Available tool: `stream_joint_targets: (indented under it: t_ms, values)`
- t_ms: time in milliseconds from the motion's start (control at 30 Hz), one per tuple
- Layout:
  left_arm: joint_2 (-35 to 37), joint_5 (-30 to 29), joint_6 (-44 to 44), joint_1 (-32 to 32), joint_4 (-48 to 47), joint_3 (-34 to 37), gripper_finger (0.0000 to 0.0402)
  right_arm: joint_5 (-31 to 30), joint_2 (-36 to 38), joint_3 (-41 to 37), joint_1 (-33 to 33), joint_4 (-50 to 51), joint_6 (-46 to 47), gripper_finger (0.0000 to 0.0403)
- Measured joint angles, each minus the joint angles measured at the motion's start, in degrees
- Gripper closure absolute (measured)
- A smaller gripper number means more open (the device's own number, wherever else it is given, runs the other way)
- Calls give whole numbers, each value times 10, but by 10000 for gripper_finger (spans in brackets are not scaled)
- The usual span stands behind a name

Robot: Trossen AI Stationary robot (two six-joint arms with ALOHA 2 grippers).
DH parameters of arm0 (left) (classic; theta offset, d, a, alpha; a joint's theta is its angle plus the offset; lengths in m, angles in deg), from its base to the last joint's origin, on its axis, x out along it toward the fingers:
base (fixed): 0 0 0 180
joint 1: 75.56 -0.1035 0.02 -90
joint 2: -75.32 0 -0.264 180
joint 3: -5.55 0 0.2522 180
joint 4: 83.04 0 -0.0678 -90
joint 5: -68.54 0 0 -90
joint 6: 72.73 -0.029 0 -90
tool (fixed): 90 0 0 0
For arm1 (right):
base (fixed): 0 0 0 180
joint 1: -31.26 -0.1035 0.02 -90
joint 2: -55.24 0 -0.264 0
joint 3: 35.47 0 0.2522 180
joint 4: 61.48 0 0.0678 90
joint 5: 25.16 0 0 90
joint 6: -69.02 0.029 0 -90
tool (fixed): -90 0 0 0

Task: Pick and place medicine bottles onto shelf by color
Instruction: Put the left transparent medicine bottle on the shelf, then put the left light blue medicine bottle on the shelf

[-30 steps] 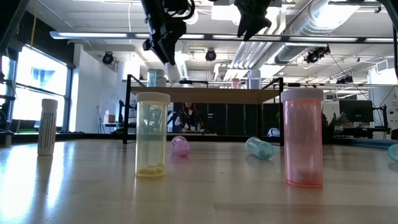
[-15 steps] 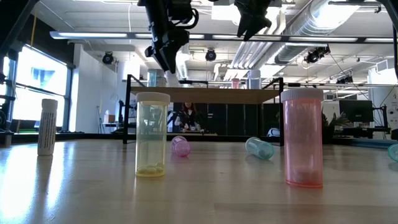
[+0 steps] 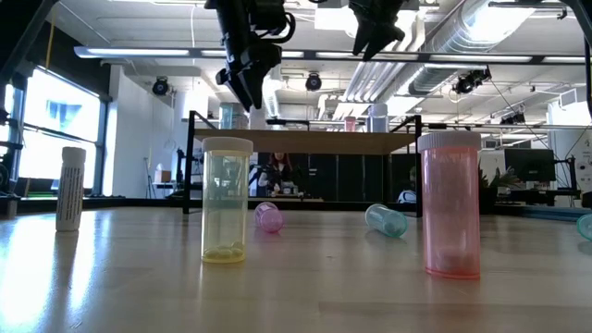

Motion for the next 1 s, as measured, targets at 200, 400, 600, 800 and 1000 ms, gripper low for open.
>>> stream_joint_targets:
  t_ms: [200, 400, 600, 800, 1000]
  values:
    - [4, -4, -4, 0, 5, 0, 191, 0, 5, 0, -22, 41, 0, 190]
    - [38, 1, -19, 5, 5, 0, 194, 26, 9, 0, -50, 71, 6, 190]
    - [80, 8, -19, 32, -17, 0, 197, 37, 9, -2, -92, 112, 39, 190]
    - [134, 51, -15, 67, -13, 48, 198, 36, 9, -2, -152, 113, 76, 190]
    - [209, 77, 21, 106, 33, 169, 198, -21, 9, -2, -219, 113, 133, 190]
